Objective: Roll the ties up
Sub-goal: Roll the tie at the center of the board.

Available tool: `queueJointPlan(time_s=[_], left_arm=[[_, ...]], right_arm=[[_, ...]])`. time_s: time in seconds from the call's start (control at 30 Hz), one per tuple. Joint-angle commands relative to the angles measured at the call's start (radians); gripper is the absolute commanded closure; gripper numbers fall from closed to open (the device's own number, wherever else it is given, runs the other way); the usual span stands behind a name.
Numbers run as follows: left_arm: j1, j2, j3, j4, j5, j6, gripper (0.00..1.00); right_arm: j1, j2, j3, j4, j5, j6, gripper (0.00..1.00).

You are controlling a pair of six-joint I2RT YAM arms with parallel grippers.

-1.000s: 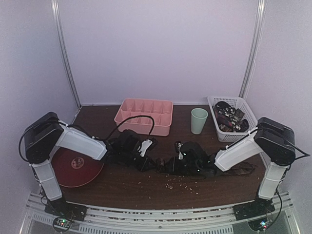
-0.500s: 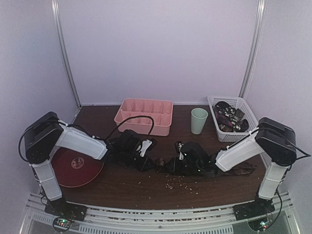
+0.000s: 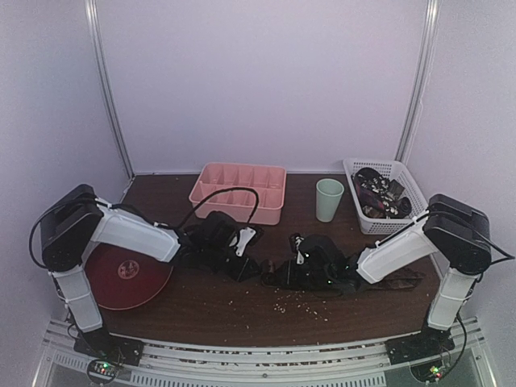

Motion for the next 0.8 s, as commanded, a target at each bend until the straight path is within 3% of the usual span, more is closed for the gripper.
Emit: queueJointPlan(time_s=[0.0, 0.77], left_arm=[[-0.018, 0.003, 0.043, -0.005, -0.015, -0.003, 0.85], [-0.027, 0.047, 0.118, -0.097, -0.045, 0.028, 0.83]], right_arm=[[-0.001, -0.016, -0.008, 0.003, 0.013, -0.011, 0.79], [-0.001, -0.084, -0.035, -0.128, 0.135, -0.036, 0.83]])
